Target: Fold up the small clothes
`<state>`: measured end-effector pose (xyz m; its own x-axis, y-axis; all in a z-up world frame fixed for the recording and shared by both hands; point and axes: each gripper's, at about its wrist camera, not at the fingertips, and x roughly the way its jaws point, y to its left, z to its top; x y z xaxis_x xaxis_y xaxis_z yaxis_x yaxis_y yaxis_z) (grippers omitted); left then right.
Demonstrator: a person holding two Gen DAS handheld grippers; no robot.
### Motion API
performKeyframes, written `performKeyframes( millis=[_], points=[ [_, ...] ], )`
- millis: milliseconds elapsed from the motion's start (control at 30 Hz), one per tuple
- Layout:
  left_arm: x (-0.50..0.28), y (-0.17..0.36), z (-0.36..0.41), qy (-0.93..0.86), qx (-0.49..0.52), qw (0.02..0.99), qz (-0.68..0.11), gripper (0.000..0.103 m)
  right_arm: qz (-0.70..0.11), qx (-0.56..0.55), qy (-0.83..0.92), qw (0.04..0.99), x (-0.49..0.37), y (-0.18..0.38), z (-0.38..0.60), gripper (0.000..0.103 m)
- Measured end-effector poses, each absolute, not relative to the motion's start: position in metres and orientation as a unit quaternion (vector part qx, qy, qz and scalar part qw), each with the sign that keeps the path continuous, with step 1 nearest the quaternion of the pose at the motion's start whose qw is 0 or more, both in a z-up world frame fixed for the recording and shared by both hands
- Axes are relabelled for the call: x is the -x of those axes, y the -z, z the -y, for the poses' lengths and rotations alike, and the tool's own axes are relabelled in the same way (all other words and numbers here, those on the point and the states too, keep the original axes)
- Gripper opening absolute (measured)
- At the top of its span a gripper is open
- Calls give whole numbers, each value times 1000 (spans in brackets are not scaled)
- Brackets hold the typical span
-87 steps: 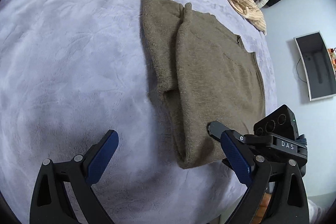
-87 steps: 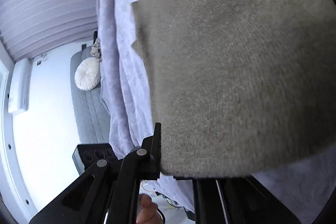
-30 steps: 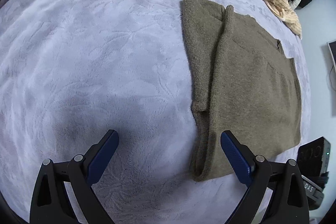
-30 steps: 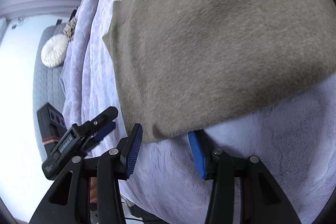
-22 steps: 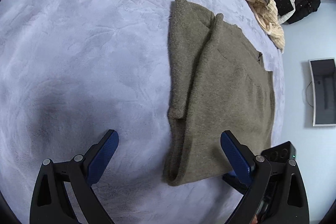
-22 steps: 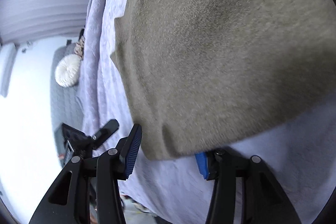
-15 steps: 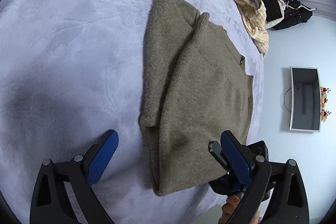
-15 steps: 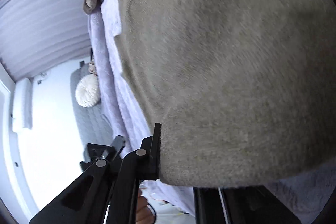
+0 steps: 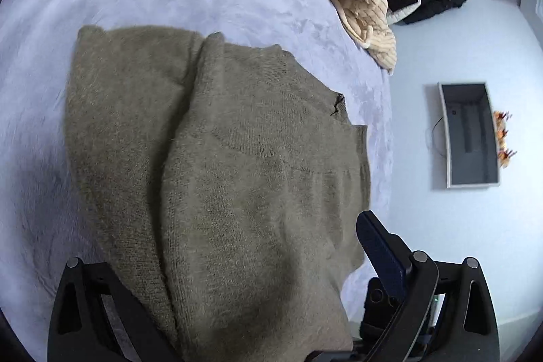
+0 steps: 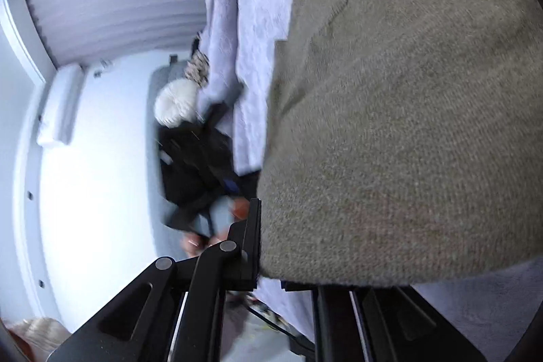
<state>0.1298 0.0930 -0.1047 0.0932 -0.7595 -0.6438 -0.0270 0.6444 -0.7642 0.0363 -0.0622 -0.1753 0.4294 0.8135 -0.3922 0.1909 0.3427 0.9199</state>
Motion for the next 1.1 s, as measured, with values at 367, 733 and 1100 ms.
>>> performKeyframes(
  millis=[367, 733, 1100],
  points=[
    [-121, 123, -51, 204, 139, 708, -662, 97, -555, -303, -132, 763, -4, 139, 94, 41],
    [-123, 77, -49, 156, 145, 747, -630, 24, -551, -309, -42, 774, 2, 170, 172, 2],
    [-134, -18, 84, 276, 115, 782, -547, 21, -512, -403, -64, 756, 26, 193, 197, 2]
  ],
)
